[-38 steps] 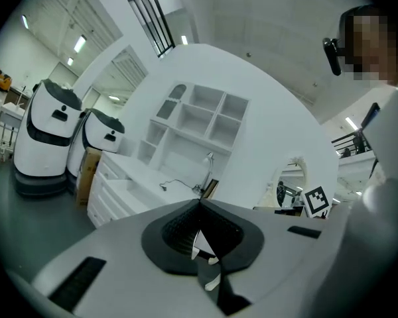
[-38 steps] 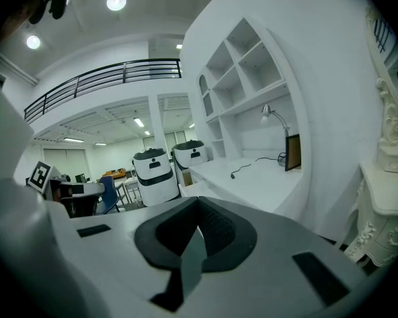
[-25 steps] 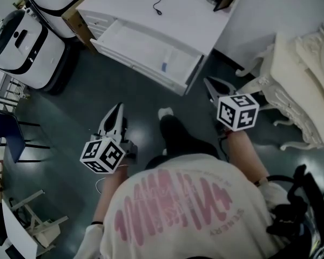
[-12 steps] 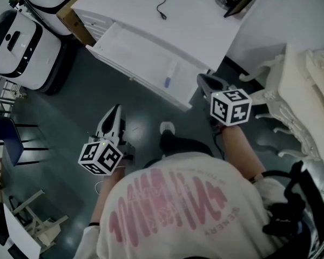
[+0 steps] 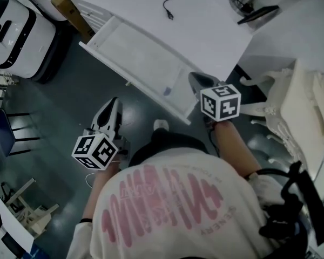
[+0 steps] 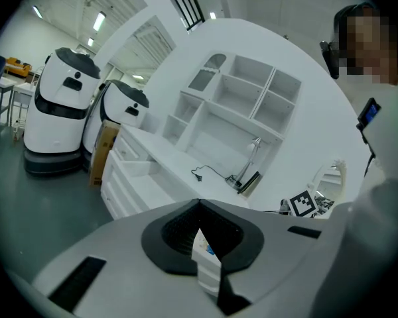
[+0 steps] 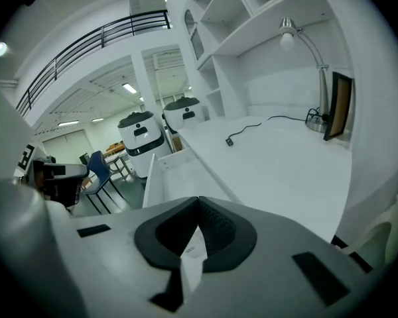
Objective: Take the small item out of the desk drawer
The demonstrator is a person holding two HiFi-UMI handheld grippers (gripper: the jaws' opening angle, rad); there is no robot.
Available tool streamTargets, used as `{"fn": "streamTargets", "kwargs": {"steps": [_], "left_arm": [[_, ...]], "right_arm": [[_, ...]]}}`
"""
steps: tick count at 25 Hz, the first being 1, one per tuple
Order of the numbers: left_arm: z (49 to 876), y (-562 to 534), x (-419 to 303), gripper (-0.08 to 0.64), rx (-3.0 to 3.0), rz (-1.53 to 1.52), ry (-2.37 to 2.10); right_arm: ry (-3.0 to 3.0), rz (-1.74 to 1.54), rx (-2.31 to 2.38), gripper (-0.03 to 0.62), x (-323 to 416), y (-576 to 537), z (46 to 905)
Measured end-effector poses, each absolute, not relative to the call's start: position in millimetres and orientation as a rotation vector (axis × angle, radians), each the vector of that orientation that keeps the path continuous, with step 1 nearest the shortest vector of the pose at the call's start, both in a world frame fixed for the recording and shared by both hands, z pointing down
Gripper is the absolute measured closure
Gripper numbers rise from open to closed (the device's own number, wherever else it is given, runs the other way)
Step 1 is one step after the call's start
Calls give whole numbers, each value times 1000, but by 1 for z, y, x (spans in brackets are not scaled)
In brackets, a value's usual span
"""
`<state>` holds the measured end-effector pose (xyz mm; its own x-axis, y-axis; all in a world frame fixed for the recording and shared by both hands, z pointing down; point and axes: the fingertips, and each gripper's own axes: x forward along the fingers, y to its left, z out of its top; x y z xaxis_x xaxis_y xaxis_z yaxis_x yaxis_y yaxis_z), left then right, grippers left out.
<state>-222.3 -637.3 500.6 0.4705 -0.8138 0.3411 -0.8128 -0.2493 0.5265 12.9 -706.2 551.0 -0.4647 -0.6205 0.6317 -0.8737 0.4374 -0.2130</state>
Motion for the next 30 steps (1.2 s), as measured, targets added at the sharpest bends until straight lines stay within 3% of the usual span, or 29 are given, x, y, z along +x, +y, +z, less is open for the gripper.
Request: {"fn": "streamTargets", "kwargs": {"steps": [13,14,16,22,30], "left_arm": [[539,-650,-229,532,1951,30,-1375],[541,-651,-231,532,1943,34,-1379],[542,-655,-234,532,1934,35,-1388],[540,-664,-244,532,1919,31,-1418],[548,-661,-240,532,1911,29,-1405]], "right_arm": [[-2016,1026,1151,574,-3,-726,636],[-2017,1059,1156,561,-4,-727,637],[-2021,1148,1172,426,-9,-728,638],[-1893,1482,1270,327,-19,-728,658],[-1800,1499,1279,316,-18,-729,682]]}}
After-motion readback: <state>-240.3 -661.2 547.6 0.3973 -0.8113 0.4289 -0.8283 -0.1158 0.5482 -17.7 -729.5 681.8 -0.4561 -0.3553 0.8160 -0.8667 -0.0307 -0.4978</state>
